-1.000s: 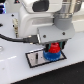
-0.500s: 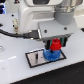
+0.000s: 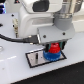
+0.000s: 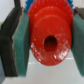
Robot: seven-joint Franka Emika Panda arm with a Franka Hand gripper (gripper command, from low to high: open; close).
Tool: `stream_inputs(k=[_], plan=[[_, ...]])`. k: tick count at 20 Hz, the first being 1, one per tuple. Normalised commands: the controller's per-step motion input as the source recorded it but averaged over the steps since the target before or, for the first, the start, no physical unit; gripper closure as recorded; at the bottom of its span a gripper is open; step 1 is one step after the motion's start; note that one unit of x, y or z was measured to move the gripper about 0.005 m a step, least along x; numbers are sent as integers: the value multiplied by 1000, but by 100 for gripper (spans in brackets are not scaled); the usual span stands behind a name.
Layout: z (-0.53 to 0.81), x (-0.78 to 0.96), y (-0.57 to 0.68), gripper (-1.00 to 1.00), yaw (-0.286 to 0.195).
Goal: Insert the blue gear onto the right peg, followed by the red gear
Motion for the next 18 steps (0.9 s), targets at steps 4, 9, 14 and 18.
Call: stream_inputs(k=[4,9,14,18], plan=[[41,152,-4,100,0],[178,286,-5,100,0],[25,67,-21,100,0],[111,50,-8,100,0]])
